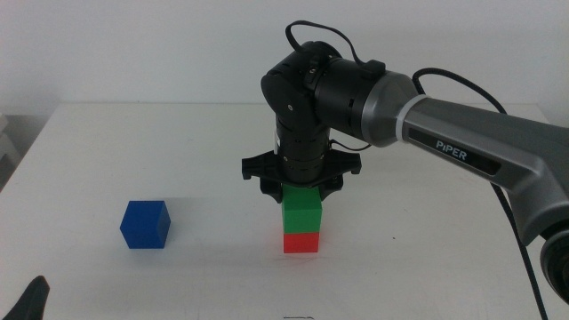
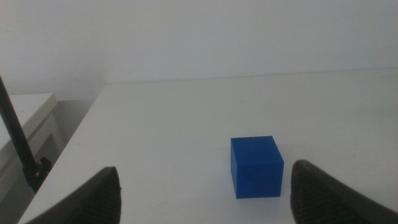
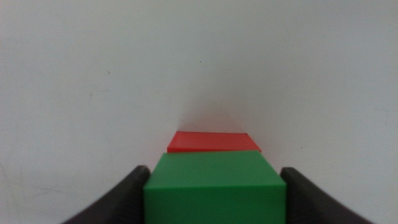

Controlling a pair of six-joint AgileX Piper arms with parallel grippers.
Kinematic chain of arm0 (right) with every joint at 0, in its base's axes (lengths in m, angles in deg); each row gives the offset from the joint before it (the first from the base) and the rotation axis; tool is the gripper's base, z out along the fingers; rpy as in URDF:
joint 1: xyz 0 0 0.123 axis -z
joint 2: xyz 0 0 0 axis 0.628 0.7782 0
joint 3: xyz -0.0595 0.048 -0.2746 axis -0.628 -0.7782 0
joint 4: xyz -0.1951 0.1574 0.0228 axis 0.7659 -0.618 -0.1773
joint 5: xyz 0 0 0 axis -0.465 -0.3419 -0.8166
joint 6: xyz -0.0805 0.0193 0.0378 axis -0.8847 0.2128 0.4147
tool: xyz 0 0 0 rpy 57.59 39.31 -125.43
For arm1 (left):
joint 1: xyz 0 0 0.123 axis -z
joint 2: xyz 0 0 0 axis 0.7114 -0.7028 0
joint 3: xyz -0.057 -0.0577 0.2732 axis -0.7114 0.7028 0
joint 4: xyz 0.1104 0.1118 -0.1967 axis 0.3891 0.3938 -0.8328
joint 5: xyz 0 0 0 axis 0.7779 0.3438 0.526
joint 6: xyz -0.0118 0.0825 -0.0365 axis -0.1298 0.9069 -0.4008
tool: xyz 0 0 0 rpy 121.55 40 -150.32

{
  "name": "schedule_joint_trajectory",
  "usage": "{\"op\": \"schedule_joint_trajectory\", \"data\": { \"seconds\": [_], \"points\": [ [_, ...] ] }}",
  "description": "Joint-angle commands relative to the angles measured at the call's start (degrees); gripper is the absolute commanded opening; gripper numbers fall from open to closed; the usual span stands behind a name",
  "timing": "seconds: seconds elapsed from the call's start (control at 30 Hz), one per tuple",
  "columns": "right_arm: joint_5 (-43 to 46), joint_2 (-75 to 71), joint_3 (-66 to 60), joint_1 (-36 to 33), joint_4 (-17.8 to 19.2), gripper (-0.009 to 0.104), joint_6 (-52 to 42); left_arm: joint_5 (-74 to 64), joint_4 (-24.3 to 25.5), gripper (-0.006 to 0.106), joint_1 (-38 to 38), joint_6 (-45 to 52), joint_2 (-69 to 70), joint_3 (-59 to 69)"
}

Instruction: Stack red cubes first, then green, then blue cubes in a specific spot.

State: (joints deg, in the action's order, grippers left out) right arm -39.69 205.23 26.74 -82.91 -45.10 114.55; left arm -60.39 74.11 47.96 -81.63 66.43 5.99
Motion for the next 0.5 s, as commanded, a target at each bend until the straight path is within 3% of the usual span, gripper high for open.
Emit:
{"op": "schedule_joint_trajectory", "data": {
  "seconds": [0.0,0.2,0.33,0.47],
  "points": [
    [0.97,-3.21,1.62,0.43,1.85,0.058,-0.52,4.70,-0.42,0.094,0.15,-0.13,1.14,-0.21],
    [0.97,-4.22,1.62,1.30,1.11,0.084,-0.52,4.70,-0.42,0.094,0.15,-0.13,1.14,-0.21],
    [1.03,-9.16,1.54,1.36,1.79,0.088,-1.06,4.70,-0.42,0.094,0.15,-0.13,1.14,-0.21],
    [0.96,-18.01,1.22,2.22,1.31,0.087,-7.43,4.70,-0.42,0.094,0.15,-0.13,1.14,-0.21]
  ]
}}
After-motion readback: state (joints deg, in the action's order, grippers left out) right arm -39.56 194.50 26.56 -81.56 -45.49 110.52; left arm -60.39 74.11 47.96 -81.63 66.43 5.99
